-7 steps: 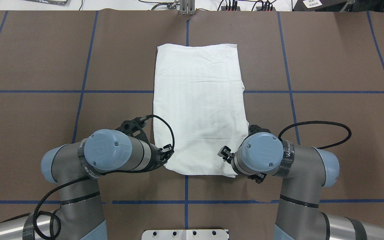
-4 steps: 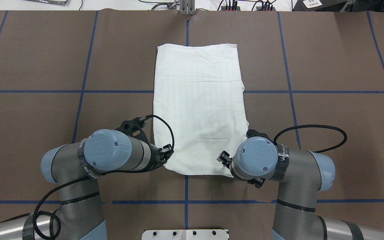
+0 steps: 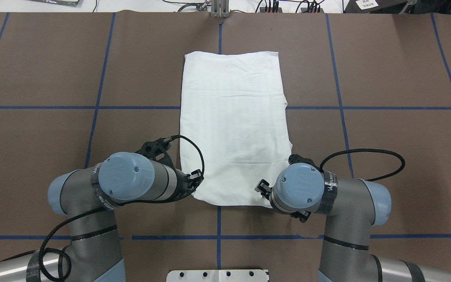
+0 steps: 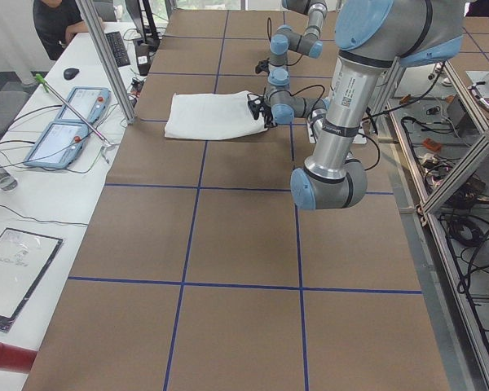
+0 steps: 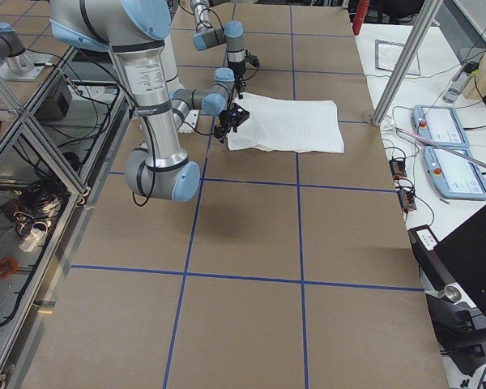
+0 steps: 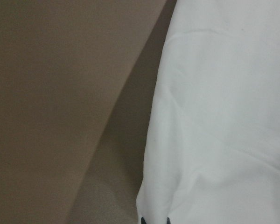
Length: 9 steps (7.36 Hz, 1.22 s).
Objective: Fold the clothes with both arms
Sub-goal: 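Grasp the near corners of the white shirt with both grippers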
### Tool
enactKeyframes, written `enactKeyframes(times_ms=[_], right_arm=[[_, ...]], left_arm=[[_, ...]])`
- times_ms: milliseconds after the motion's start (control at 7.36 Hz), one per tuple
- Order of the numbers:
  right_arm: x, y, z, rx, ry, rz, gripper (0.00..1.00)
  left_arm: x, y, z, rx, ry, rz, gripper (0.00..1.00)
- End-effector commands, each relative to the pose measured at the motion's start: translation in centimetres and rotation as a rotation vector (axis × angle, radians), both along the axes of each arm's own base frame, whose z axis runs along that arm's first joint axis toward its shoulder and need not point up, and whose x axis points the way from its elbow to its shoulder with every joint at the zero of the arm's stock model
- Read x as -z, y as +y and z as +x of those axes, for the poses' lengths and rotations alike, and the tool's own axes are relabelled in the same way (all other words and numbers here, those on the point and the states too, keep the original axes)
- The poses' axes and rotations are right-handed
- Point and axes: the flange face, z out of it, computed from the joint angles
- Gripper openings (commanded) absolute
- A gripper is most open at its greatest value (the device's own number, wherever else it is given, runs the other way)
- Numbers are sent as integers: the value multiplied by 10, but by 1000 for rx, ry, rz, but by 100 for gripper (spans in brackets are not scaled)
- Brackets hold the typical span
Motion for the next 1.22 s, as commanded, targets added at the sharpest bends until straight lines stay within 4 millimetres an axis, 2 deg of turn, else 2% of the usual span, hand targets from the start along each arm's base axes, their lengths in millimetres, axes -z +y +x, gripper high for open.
enactKeyframes(times_ms=[0,272,544,680,1088], right_arm=[[-6,0,-5,6,10,1,100],[1,-3,-13,7,6,3,100],[1,-4,-12,5,6,3,100],[0,-4,-12,4,7,1,93],[2,-6,-11,0,4,1,49]], left_arm=[[-1,0,0,0,-1,0,0],[1,0,0,0,2,1,0],[1,0,0,0,2,1,0],[1,0,0,0,2,1,0],[1,-1,-1,2,2,1,0]])
